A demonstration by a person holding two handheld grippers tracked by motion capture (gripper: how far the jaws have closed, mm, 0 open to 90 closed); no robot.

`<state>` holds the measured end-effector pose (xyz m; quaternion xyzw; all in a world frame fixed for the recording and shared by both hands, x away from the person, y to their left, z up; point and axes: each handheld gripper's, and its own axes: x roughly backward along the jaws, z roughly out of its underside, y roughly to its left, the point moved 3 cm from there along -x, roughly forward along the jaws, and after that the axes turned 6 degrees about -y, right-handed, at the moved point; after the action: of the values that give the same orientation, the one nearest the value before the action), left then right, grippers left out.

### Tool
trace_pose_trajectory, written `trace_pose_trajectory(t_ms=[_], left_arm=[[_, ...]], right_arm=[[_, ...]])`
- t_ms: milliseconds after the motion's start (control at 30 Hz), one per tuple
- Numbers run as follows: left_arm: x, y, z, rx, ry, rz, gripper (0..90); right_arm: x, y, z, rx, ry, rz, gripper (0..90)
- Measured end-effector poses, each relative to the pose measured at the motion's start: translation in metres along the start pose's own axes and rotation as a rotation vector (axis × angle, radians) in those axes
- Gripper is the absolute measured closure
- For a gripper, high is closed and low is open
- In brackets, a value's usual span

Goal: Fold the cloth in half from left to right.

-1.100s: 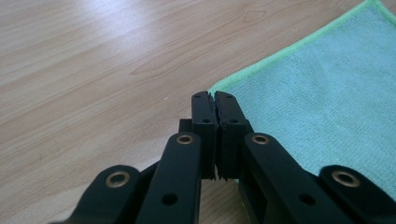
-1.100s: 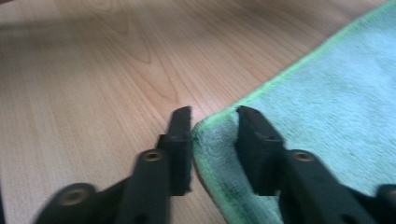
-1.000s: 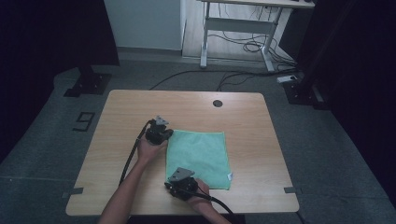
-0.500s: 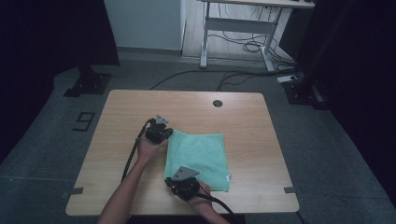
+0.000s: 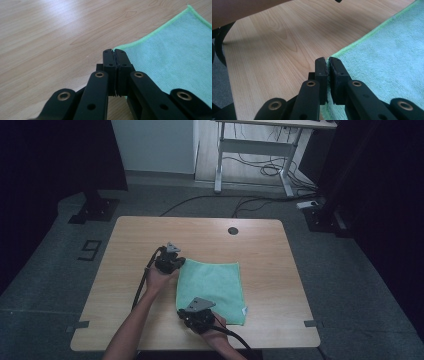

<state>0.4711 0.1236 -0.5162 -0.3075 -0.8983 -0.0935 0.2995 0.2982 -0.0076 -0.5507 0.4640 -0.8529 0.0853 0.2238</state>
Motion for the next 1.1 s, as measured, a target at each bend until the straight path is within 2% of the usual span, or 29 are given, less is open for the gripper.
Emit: trace_pose_trajectory(t_ms=[167, 233, 367, 567, 667, 833, 1000, 1100], left_arm=[[0.011, 0.001, -0.011, -0.012, -0.026, -0.002, 88.4], [0.016, -0.001, -0.015, -0.017, -0.035, 0.000, 88.4], [0.022, -0.002, -0.017, -0.024, -0.041, 0.007, 88.3], [0.027, -0.001, -0.020, -0.006, -0.060, 0.012, 88.4], [0.030, 0.000, -0.023, -0.016, -0.056, 0.006, 88.4], [0.045, 0.001, -0.037, -0.015, -0.081, -0.003, 88.4], [0.044, 0.000, -0.035, -0.014, -0.069, -0.004, 88.4], [0.039, 0.002, -0.029, -0.001, -0.058, -0.005, 88.3]], right_arm=[[-0.002, 0.004, -0.008, -0.009, -0.026, -0.001, 84.8], [-0.003, 0.007, -0.012, 0.004, -0.027, -0.002, 84.8], [-0.002, 0.009, -0.014, 0.025, -0.031, 0.008, 84.8], [-0.002, 0.009, -0.017, 0.016, -0.045, 0.017, 84.8], [-0.003, 0.010, -0.021, 0.014, -0.052, 0.015, 84.8], [0.002, 0.014, -0.038, 0.024, -0.099, 0.020, 84.8], [0.002, 0.014, -0.036, 0.025, -0.095, 0.020, 84.8], [0.000, 0.014, -0.034, 0.016, -0.094, 0.018, 84.8]])
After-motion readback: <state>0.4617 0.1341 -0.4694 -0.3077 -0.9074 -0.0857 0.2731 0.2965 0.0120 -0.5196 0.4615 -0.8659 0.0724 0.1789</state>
